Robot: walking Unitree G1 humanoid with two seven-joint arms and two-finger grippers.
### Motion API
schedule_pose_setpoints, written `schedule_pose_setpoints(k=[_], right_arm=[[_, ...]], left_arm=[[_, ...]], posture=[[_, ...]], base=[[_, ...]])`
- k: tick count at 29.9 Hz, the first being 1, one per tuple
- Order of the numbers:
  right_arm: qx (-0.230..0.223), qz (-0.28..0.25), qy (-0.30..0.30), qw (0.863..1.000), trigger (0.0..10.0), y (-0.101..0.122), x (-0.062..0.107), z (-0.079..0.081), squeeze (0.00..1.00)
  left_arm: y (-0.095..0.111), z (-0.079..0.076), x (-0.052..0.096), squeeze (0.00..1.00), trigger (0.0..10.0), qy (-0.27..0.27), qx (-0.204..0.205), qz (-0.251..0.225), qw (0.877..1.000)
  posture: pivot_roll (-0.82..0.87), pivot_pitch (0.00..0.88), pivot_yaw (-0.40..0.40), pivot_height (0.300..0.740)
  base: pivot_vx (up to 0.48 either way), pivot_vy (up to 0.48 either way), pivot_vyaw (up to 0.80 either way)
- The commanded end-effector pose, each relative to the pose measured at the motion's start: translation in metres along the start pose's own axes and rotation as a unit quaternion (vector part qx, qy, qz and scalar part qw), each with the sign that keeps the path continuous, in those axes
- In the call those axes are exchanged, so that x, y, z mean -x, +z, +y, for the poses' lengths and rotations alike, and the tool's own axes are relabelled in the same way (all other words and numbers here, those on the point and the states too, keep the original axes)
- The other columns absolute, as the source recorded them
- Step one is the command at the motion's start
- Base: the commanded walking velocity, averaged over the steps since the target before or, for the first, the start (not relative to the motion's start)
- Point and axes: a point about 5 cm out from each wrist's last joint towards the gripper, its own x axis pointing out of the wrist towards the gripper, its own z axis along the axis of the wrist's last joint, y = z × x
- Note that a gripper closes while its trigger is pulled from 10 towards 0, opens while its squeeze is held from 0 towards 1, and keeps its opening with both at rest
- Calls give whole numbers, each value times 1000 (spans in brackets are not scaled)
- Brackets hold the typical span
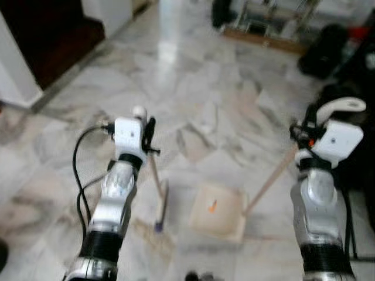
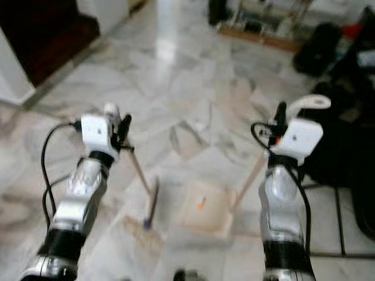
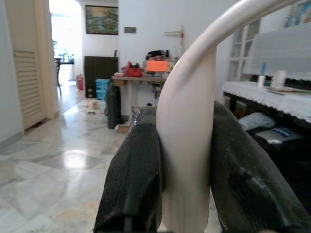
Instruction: Sweep floor
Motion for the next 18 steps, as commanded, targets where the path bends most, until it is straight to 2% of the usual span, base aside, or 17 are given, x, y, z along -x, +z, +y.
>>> schedule_pose_setpoints(k=[1,13,18], right_arm=[[-4,-21,-9,1000,10000,9,-4,-5,0],[-6,-23,-5,1000,10000,9,-2,-2,0],[-11,-22,-9,1000,10000,9,-2,-2,0]], left_arm=[[14,-3,-3,0,10000,-7,-6,-34,999],[17,-1,-5,0,10000,-3,-7,-35,999],[17,0,-6,0,10000,-4,-10,-32,999]], posture=[[88,140,-59,740],[85,148,-56,740],[83,153,-45,740]], base=[[0,0,-800],[0,0,-48],[328,0,0]])
